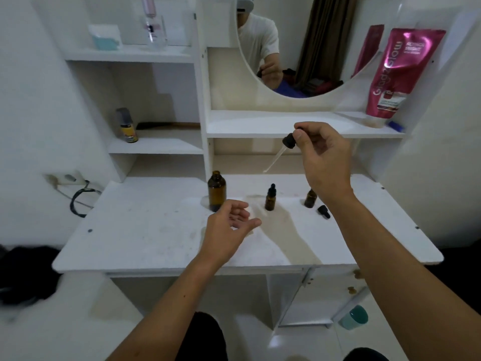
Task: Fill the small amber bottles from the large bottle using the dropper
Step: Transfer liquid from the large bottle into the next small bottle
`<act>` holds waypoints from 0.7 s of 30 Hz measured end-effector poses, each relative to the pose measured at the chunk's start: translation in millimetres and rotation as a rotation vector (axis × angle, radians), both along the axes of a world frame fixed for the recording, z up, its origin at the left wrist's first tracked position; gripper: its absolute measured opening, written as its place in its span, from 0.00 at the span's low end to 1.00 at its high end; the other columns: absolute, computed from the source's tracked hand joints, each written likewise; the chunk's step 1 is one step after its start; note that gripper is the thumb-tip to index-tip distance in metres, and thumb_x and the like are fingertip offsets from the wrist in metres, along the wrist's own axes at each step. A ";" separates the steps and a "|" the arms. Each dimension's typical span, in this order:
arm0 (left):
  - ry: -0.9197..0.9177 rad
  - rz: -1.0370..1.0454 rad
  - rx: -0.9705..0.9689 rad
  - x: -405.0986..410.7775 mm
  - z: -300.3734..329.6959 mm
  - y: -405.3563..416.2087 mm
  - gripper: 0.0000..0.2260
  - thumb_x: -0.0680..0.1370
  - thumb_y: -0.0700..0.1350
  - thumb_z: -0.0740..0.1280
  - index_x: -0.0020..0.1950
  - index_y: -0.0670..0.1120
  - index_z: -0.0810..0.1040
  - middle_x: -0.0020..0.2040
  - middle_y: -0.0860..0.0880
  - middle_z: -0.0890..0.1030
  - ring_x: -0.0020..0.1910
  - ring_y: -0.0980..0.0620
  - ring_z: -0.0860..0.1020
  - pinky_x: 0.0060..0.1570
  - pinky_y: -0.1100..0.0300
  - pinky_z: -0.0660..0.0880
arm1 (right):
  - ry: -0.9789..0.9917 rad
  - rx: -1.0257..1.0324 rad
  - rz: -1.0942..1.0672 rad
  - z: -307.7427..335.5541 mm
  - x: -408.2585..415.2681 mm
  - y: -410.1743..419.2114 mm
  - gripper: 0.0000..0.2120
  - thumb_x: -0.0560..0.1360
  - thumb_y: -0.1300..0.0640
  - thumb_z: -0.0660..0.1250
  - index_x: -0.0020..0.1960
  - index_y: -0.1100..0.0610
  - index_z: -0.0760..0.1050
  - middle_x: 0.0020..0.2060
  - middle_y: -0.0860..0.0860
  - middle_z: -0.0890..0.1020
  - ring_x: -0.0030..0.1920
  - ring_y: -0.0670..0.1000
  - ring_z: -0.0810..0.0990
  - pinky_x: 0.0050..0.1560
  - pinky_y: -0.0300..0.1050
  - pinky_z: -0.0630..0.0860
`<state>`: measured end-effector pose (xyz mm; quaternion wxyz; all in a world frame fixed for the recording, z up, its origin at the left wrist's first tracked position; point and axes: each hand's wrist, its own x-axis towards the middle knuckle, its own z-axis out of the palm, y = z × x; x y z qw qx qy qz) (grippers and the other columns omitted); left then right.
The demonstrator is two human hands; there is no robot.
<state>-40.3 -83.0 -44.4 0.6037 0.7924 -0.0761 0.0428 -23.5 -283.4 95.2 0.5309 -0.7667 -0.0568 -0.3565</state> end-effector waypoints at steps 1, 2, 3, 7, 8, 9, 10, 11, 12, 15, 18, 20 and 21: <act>-0.008 0.045 -0.004 1.0 0.9 12.7 0.19 0.72 0.52 0.81 0.60 0.53 0.79 0.49 0.55 0.84 0.48 0.56 0.83 0.50 0.61 0.83 | 0.005 0.020 0.029 0.6 3.1 11.1 0.07 0.81 0.58 0.71 0.59 0.56 0.83 0.48 0.45 0.86 0.50 0.42 0.85 0.55 0.35 0.79; -0.015 0.090 -0.004 2.2 1.8 24.3 0.20 0.72 0.52 0.81 0.59 0.52 0.79 0.49 0.54 0.84 0.47 0.55 0.83 0.50 0.62 0.82 | 0.015 0.038 0.057 0.5 6.4 22.2 0.07 0.81 0.58 0.71 0.58 0.56 0.83 0.48 0.46 0.86 0.50 0.43 0.85 0.55 0.35 0.79; -0.021 0.133 -0.005 4.1 3.2 34.0 0.20 0.72 0.52 0.81 0.59 0.51 0.79 0.49 0.54 0.84 0.47 0.54 0.83 0.49 0.63 0.82 | 0.023 0.050 0.083 0.2 9.9 32.8 0.07 0.81 0.58 0.71 0.58 0.56 0.84 0.48 0.47 0.86 0.50 0.44 0.85 0.56 0.36 0.79; -0.016 0.254 -0.018 14.8 3.7 58.3 0.23 0.70 0.51 0.82 0.59 0.50 0.77 0.49 0.52 0.83 0.48 0.51 0.82 0.50 0.59 0.82 | 0.022 0.047 0.145 -0.7 23.3 66.1 0.07 0.81 0.58 0.71 0.58 0.55 0.84 0.49 0.48 0.87 0.50 0.46 0.85 0.56 0.39 0.81; -0.017 0.274 -0.021 17.5 3.1 61.5 0.25 0.69 0.52 0.83 0.60 0.50 0.76 0.49 0.52 0.82 0.48 0.52 0.82 0.50 0.58 0.82 | 0.025 0.042 0.156 -0.9 26.2 71.8 0.07 0.81 0.57 0.71 0.58 0.55 0.84 0.49 0.48 0.87 0.51 0.47 0.85 0.57 0.40 0.81; -0.017 0.289 -0.026 20.6 2.6 63.8 0.27 0.68 0.52 0.84 0.60 0.50 0.75 0.50 0.52 0.82 0.49 0.52 0.81 0.51 0.59 0.81 | 0.030 0.031 0.165 -1.5 28.6 76.5 0.07 0.81 0.57 0.71 0.58 0.55 0.84 0.50 0.48 0.87 0.51 0.48 0.85 0.57 0.41 0.81; -0.017 0.295 -0.030 23.6 2.2 65.5 0.29 0.66 0.52 0.84 0.61 0.50 0.75 0.51 0.52 0.81 0.50 0.52 0.81 0.51 0.60 0.81 | 0.035 0.010 0.168 -2.8 30.7 80.2 0.08 0.81 0.57 0.71 0.59 0.55 0.84 0.50 0.49 0.87 0.52 0.48 0.85 0.57 0.41 0.81; -0.015 0.288 -0.029 26.6 2.4 66.2 0.31 0.66 0.52 0.85 0.63 0.51 0.74 0.53 0.52 0.81 0.51 0.53 0.80 0.52 0.61 0.80 | 0.039 -0.019 0.169 -4.2 32.4 82.9 0.08 0.81 0.57 0.71 0.59 0.55 0.83 0.51 0.48 0.86 0.52 0.48 0.85 0.58 0.41 0.81; -0.011 0.274 -0.025 29.8 2.7 66.2 0.33 0.65 0.52 0.85 0.64 0.51 0.74 0.54 0.53 0.80 0.52 0.53 0.80 0.54 0.61 0.80 | 0.042 -0.046 0.167 -5.7 34.0 84.9 0.08 0.81 0.56 0.71 0.60 0.55 0.83 0.52 0.48 0.86 0.53 0.48 0.84 0.58 0.41 0.81; 0.007 0.219 -0.021 38.9 3.8 63.0 0.33 0.66 0.51 0.85 0.66 0.50 0.74 0.58 0.52 0.81 0.56 0.53 0.81 0.58 0.60 0.80 | 0.057 -0.075 0.175 -8.9 37.6 88.2 0.09 0.81 0.57 0.71 0.60 0.56 0.83 0.52 0.48 0.86 0.53 0.46 0.84 0.59 0.40 0.81; 0.010 0.200 -0.040 44.6 5.0 59.9 0.31 0.67 0.48 0.85 0.65 0.49 0.75 0.58 0.52 0.82 0.56 0.53 0.81 0.59 0.60 0.80 | 0.062 -0.097 0.197 -10.7 40.4 92.6 0.08 0.81 0.58 0.72 0.59 0.58 0.83 0.51 0.48 0.86 0.53 0.46 0.85 0.59 0.41 0.81; -0.001 0.192 -0.038 46.8 5.3 59.6 0.28 0.68 0.47 0.84 0.63 0.49 0.76 0.56 0.54 0.83 0.55 0.55 0.81 0.56 0.64 0.80 | 0.076 -0.123 0.224 -12.1 42.0 97.0 0.08 0.80 0.60 0.72 0.59 0.58 0.83 0.50 0.47 0.86 0.52 0.44 0.85 0.58 0.39 0.82; -0.007 0.188 -0.032 47.6 5.3 59.5 0.27 0.68 0.47 0.84 0.62 0.49 0.77 0.55 0.55 0.83 0.54 0.56 0.81 0.55 0.66 0.79 | 0.084 -0.145 0.234 -12.8 42.9 99.3 0.07 0.80 0.61 0.72 0.58 0.58 0.84 0.49 0.47 0.86 0.51 0.43 0.85 0.57 0.38 0.81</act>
